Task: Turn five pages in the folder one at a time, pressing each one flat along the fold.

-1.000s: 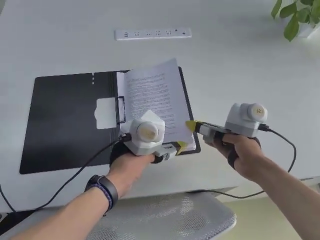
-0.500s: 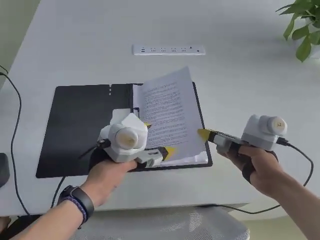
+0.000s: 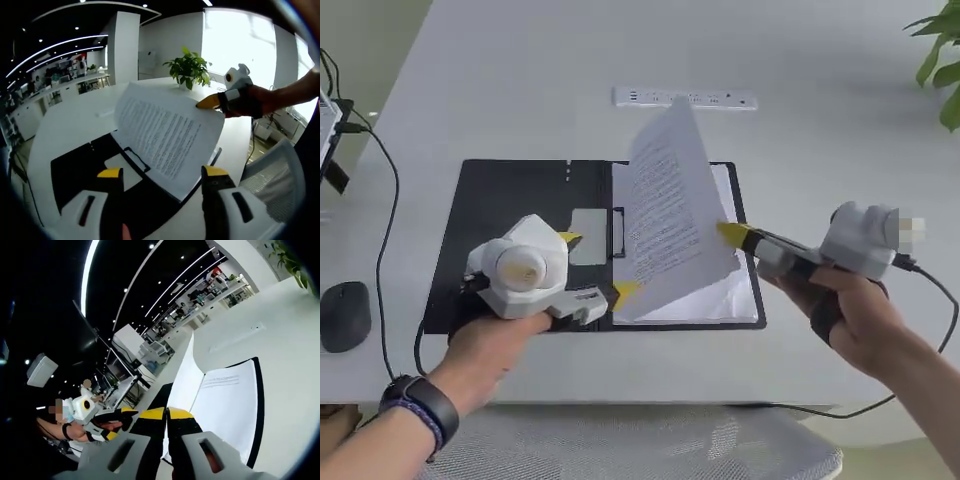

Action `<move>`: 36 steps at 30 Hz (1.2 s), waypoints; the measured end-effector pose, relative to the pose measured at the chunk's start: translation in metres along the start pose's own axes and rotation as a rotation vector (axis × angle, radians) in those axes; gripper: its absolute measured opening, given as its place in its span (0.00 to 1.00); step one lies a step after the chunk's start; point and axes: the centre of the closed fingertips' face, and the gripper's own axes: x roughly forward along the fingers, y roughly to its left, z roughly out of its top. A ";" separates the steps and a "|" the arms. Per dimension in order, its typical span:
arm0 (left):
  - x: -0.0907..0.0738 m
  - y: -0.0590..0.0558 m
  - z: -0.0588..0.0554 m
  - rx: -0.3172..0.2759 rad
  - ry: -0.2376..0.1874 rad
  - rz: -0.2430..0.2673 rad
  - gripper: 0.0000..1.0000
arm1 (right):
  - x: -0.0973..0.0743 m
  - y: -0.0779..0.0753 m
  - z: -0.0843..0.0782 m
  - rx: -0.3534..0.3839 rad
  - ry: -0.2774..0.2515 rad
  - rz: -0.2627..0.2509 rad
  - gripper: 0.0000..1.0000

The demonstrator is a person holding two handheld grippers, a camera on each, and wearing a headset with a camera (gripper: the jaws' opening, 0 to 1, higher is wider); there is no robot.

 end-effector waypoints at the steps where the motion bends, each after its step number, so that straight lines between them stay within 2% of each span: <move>1: -0.006 0.004 -0.001 -0.008 -0.005 0.012 0.62 | 0.005 0.007 0.001 -0.003 -0.001 0.017 0.00; 9: -0.038 0.034 -0.016 -0.057 -0.017 0.093 0.64 | 0.042 0.049 0.002 -0.027 0.021 0.125 0.00; 18: -0.071 0.054 -0.032 -0.098 -0.011 0.153 0.65 | 0.086 0.082 -0.013 -0.057 0.091 0.202 0.00; 27: -0.089 0.062 -0.034 -0.117 -0.016 0.180 0.66 | 0.136 0.098 -0.039 -0.057 0.177 0.225 0.00; 36: -0.095 0.066 -0.036 -0.131 -0.018 0.184 0.67 | 0.175 0.100 -0.074 -0.049 0.282 0.224 0.00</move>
